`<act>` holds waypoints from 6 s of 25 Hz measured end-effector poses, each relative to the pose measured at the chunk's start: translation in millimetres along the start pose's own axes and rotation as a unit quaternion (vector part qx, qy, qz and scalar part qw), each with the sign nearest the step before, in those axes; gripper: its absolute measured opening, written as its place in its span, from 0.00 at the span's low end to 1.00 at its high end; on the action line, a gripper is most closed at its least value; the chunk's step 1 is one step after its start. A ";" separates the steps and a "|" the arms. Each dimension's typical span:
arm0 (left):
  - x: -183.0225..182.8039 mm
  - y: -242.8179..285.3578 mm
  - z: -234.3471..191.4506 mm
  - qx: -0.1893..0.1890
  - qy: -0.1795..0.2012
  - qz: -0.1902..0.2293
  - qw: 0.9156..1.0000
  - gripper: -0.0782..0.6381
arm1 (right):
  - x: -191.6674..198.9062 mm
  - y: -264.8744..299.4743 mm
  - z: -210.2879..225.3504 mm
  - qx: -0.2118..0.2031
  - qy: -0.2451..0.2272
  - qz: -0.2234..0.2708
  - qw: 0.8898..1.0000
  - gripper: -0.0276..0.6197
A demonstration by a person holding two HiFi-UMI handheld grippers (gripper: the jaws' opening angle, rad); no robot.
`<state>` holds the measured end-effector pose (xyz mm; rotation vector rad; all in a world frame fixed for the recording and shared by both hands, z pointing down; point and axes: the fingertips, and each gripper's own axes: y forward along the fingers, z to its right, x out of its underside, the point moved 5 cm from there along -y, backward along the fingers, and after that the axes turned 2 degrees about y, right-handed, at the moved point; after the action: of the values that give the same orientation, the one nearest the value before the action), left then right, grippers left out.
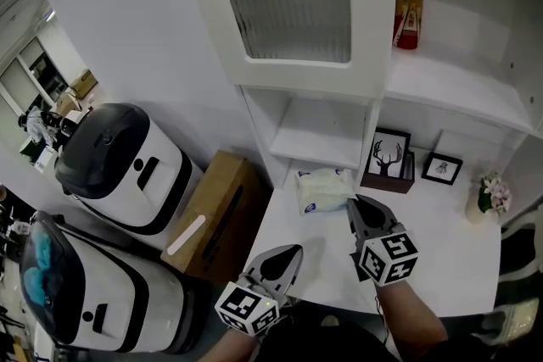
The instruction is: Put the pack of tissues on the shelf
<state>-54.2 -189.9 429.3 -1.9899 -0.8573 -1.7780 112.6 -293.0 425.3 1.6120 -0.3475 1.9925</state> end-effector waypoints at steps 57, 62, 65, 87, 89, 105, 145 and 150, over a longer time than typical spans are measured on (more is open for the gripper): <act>-12.8 68.1 -164.3 0.149 -0.018 -0.025 0.988 0.11 | -7.4 155.7 44.3 0.215 0.013 -0.011 0.976 0.05; -11.9 66.0 -162.2 0.148 -0.018 -0.025 0.988 0.11 | -6.9 158.6 47.0 0.221 0.018 -0.011 0.975 0.05; -11.3 62.2 -162.1 0.145 -0.017 -0.027 0.989 0.11 | -6.2 158.9 47.2 0.226 0.021 -0.011 0.974 0.05; -9.7 46.2 -124.0 0.123 -0.009 -0.022 0.992 0.11 | -8.2 134.5 42.4 0.193 0.001 -0.001 0.981 0.06; -9.6 44.8 -119.5 0.121 -0.007 -0.022 0.992 0.11 | -7.7 133.5 42.6 0.190 0.003 0.001 0.982 0.15; -13.0 42.4 -97.3 0.100 -0.004 -0.014 0.995 0.11 | -19.1 97.8 31.9 0.156 -0.006 0.011 0.988 0.06; 24.0 -26.3 66.6 0.004 -0.017 -0.003 1.000 0.11 | 29.5 -97.5 -44.3 -0.061 -0.001 -0.033 0.998 0.05; 28.1 -52.6 67.0 -0.023 -0.019 0.000 1.000 0.11 | 37.9 -98.5 -61.8 -0.081 0.005 -0.045 0.996 0.05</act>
<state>-34.7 -102.8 438.5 -2.0593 -0.8363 -1.7803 112.4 -171.0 432.9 1.4906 -0.4140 1.8549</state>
